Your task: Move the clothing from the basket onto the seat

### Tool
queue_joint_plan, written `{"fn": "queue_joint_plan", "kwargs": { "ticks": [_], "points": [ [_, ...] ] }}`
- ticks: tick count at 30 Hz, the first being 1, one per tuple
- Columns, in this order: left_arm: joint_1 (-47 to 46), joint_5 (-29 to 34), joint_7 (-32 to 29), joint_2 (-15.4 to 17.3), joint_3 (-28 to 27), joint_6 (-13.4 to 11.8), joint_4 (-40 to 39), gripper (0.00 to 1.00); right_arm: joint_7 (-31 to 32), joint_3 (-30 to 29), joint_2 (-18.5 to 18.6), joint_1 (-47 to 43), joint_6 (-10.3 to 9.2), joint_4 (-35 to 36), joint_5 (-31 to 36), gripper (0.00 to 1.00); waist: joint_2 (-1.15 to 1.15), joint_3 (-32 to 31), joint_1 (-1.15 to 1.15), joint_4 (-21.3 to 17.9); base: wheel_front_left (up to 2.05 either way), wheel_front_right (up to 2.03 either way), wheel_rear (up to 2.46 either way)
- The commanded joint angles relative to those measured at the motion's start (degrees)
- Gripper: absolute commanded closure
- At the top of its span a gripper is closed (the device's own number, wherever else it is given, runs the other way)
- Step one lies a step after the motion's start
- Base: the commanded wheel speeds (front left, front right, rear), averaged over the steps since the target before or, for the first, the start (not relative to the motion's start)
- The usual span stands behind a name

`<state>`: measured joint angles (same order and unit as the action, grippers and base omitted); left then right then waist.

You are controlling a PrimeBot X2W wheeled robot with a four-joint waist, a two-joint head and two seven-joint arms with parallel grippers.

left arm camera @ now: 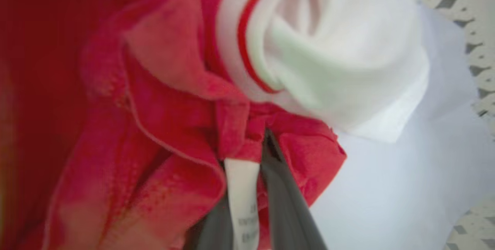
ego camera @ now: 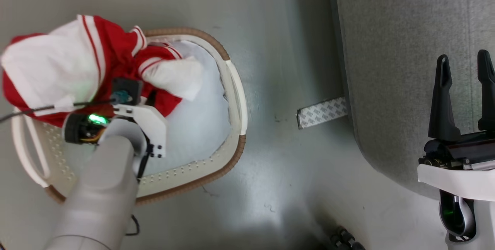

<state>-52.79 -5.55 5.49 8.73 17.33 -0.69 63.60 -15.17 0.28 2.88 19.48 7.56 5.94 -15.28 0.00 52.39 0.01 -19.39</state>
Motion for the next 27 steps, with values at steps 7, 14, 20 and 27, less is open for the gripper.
{"fn": "queue_joint_plan", "kwargs": {
  "ticks": [7,14,20,27],
  "points": [
    [5.58,-3.37,7.03,-2.62,-0.36,2.67,-0.15,1.0,0.03,-0.96,0.05,-0.93,-0.14,-3.31,3.37,0.0,0.0,-13.11,-0.01,4.75,0.0,0.0,0.0],
    [12.35,-6.3,9.28,-4.09,-0.83,4.77,-4.17,1.0,0.03,-1.31,0.08,-4.03,-0.14,-6.53,6.54,0.0,0.0,-26.9,-0.01,9.06,0.0,0.0,0.0],
    [18.08,-8.53,9.58,-4.78,-0.92,5.45,-10.19,1.0,0.03,-0.97,0.08,-7.9,-0.14,-9.11,8.42,0.0,0.0,-37.27,-0.01,11.83,0.0,0.0,0.0],
    [24.86,-10.29,7.42,-4.77,-0.56,5.0,-20.85,1.0,0.03,-1.59,0.07,-13.15,-0.14,-11.49,9.47,0.0,0.0,-47.12,-0.01,14.03,0.0,0.0,0.0]
  ]
}}
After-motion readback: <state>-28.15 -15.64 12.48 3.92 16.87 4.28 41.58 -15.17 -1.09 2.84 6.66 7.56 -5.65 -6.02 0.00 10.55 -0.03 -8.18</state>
